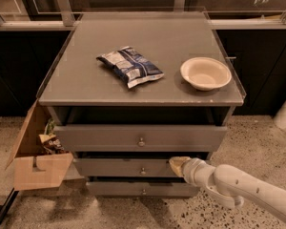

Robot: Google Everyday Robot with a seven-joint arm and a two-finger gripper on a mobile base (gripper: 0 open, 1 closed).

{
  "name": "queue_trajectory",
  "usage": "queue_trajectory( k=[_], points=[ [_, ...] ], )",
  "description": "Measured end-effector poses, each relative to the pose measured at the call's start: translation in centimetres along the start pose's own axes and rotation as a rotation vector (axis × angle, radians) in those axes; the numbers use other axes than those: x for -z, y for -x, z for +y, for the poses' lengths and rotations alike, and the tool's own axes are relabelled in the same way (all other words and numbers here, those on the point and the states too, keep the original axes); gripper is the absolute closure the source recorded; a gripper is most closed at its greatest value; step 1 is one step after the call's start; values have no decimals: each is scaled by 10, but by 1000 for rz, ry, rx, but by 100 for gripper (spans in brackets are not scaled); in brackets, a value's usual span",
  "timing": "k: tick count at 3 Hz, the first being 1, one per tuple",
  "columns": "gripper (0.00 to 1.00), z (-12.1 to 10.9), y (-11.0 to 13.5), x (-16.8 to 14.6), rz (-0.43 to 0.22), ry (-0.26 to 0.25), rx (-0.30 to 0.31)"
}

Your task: Open middle drawer

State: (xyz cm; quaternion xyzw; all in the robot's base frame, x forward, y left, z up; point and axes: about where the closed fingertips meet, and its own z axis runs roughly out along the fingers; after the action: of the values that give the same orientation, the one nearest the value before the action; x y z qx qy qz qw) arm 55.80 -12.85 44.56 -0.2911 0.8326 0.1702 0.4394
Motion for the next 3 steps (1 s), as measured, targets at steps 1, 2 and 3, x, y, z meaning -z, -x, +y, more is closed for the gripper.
queue_trajectory(
  k=[1, 2, 3],
  points=[
    [100, -15, 0, -6, 1, -41, 9],
    [100, -49, -5, -13, 23, -111, 20],
    [100, -49, -6, -14, 29, -109, 23]
  ],
)
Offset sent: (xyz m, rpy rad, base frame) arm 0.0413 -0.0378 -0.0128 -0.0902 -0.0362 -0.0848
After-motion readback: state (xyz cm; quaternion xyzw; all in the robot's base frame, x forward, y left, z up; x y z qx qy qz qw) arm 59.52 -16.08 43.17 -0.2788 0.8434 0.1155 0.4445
